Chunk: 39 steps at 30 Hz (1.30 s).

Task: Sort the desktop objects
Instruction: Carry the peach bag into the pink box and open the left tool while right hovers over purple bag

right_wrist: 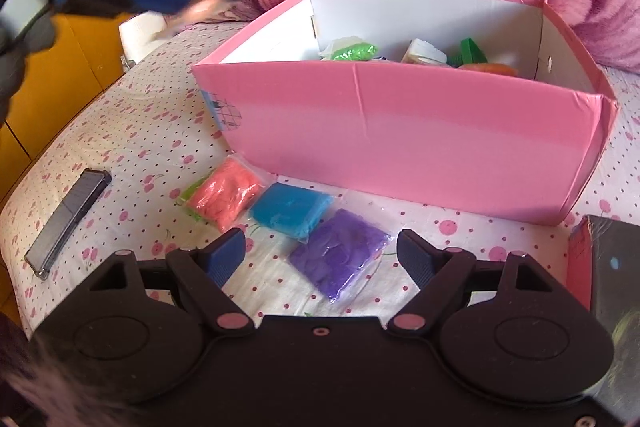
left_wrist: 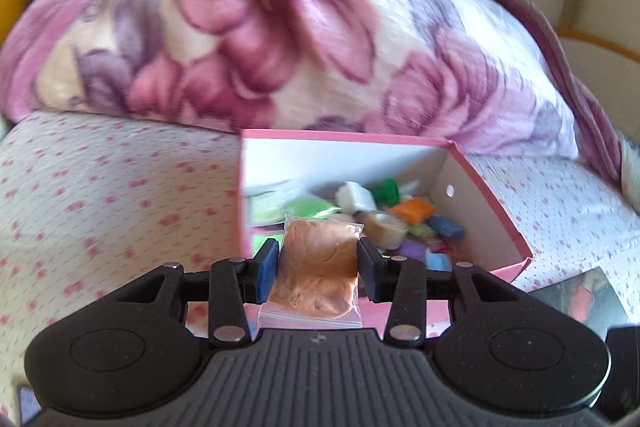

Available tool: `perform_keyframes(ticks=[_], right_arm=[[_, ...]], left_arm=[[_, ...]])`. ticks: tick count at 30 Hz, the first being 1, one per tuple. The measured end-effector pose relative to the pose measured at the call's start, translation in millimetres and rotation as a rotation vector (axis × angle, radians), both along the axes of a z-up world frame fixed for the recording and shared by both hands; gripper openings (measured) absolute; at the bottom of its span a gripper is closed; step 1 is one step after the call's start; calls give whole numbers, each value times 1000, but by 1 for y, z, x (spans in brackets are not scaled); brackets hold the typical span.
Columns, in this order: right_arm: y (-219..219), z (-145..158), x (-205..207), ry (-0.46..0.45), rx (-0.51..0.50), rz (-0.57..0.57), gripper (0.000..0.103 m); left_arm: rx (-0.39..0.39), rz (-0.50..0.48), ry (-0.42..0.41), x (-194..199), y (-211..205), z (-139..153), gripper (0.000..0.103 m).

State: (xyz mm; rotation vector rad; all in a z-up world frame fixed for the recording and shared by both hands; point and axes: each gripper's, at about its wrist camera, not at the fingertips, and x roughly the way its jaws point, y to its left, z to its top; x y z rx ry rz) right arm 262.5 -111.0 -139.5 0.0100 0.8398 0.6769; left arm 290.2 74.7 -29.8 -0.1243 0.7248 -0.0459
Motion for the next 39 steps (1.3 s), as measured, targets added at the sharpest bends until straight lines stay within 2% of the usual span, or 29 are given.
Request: perform_keyframes(ticks=[5, 8, 22, 26, 29, 39], right_arm=[[-2, -2, 4, 19, -1, -3, 83], [0, -5, 6, 32, -5, 6, 83], [-5, -18, 14, 83, -8, -12, 83], [-6, -20, 16, 91, -6, -11, 83], [-6, -20, 16, 94, -3, -12, 83], [-6, -21, 18, 96, -6, -14, 83]], left_arm=[[11, -12, 89, 56, -15, -11, 41], [47, -14, 122, 84, -23, -19, 41], [122, 18, 214, 163, -47, -51, 41], [136, 31, 212, 168, -46, -52, 43], [143, 36, 203, 166, -46, -51, 53], [139, -41, 140, 115, -51, -23, 53]])
